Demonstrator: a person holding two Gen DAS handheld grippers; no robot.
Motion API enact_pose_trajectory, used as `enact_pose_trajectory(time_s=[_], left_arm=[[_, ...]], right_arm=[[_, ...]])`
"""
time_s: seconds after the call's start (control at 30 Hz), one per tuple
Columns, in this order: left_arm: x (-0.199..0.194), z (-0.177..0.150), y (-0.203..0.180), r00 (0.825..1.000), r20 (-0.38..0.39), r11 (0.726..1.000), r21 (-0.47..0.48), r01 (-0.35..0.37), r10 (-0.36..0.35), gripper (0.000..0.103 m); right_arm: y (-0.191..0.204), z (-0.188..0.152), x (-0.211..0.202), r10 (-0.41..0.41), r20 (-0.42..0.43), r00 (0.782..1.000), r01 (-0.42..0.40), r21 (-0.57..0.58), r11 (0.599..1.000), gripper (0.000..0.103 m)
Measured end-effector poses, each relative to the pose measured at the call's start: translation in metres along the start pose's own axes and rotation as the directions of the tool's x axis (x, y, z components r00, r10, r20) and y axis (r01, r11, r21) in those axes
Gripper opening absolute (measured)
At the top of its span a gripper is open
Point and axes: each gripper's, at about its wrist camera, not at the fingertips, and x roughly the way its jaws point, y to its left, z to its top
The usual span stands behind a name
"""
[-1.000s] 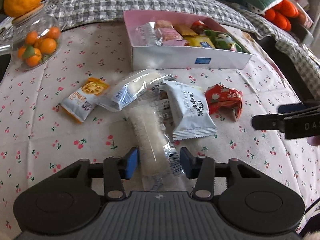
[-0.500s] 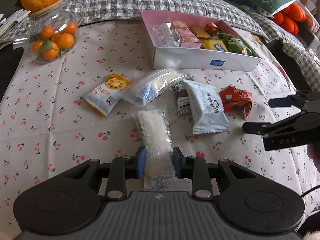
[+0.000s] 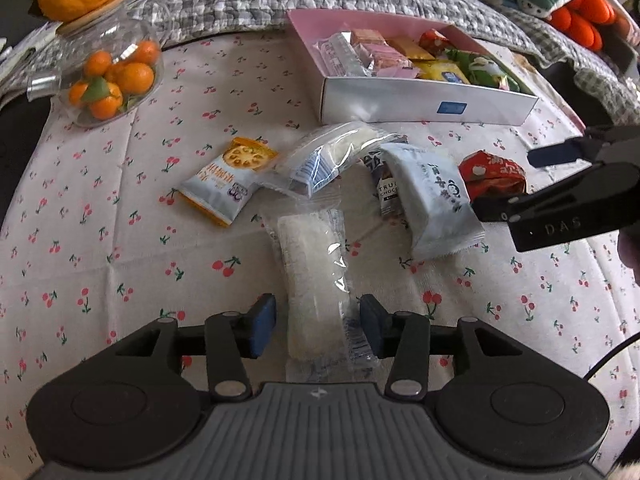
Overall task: Organize snacks
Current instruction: 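Grasp the clear rice-cake pack with the left tool while the right tool grasps the second red candy pack, then carry both packs over the box, lower them in and open both tools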
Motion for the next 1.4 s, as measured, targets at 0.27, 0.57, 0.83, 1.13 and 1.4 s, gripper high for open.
enact_pose_trajectory(time_s=[0.27, 0.57, 0.83, 1.13, 1.4], left_arm=[[0.0, 0.002, 0.0, 1.0, 0.005, 1.0, 0.003, -0.01, 0.01, 0.031], [-0.007, 0.002, 0.005, 1.0, -0.007, 0.999, -0.047, 0.008, -0.008, 0.025], [-0.02, 0.003, 0.007, 0.998, -0.004, 0.994, -0.089, 0.067, -0.067, 0.022], [-0.037, 0.006, 0.007, 0.994, 0.045, 0.988, -0.112, 0.108, -0.103, 0.021], [-0.044, 0.01, 0.006, 0.986, 0.071, 0.977, -0.14, 0.158, -0.149, 0.02]], right_arm=[[0.007, 0.004, -0.001, 0.014, 0.028, 1.0, -0.013, -0.043, 0.999, 0.075], [0.011, 0.008, -0.007, 0.042, -0.012, 0.999, -0.042, -0.016, 0.999, 0.028], [-0.008, 0.005, -0.016, 0.068, -0.063, 0.996, -0.058, 0.148, 0.987, 0.028], [-0.025, 0.003, -0.034, 0.089, -0.042, 0.995, -0.077, 0.238, 0.968, 0.028], [-0.034, 0.008, -0.048, 0.127, 0.003, 0.992, -0.122, 0.31, 0.943, 0.028]])
